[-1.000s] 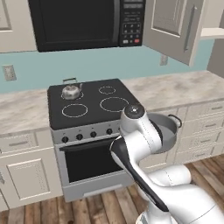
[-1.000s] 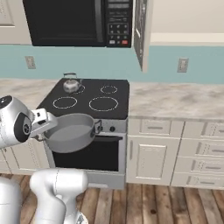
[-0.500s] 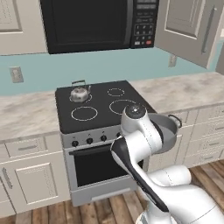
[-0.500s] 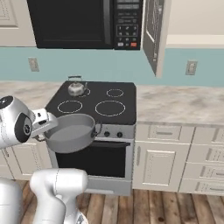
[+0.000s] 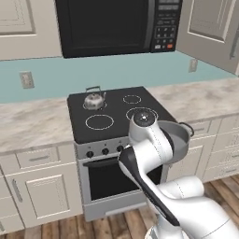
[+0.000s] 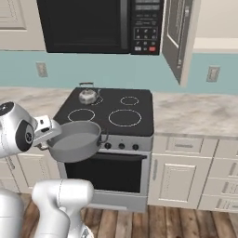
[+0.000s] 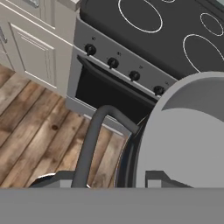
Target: Pick the kettle from the cabinet and place it on a stove burner. Then pick the pot from the counter and place it on another stove burner. Finally, turn both burners on.
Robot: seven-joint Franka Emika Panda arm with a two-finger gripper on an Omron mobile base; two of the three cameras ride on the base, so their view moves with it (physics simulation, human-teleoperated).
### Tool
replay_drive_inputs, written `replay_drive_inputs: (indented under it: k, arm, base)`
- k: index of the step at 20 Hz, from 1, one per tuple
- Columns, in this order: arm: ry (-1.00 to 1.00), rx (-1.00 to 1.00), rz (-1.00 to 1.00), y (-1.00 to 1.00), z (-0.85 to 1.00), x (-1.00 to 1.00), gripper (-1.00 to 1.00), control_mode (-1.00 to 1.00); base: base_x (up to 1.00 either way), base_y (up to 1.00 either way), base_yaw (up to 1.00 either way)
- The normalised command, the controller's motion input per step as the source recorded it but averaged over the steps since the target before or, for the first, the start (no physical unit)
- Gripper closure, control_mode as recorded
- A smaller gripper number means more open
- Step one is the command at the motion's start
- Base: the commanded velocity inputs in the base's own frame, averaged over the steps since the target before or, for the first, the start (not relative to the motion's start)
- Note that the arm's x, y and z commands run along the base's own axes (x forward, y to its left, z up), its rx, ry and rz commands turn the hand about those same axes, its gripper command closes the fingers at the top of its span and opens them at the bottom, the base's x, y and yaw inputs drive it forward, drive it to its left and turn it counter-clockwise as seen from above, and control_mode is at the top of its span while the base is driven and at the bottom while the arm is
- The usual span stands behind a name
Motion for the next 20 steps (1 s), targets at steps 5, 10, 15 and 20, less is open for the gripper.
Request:
replay_drive_inputs:
  k: [5, 10, 15, 20]
  arm:
    - [0.0, 0.0, 0.0, 0.0, 0.0, 0.0, 1.0, 1.0]
    - [0.0, 0.0, 0.0, 0.0, 0.0, 0.0, 1.0, 1.0]
    - [0.0, 0.0, 0.0, 0.0, 0.0, 0.0, 1.0, 1.0]
    - [0.0, 0.0, 0.0, 0.0, 0.0, 0.0, 1.0, 1.0]
  base:
    - [0.0, 0.01, 0.21]
    - [0.0, 0.0, 0.21]
    - [-0.01, 0.0, 0.15]
    - [-0.01, 0.0, 0.15]
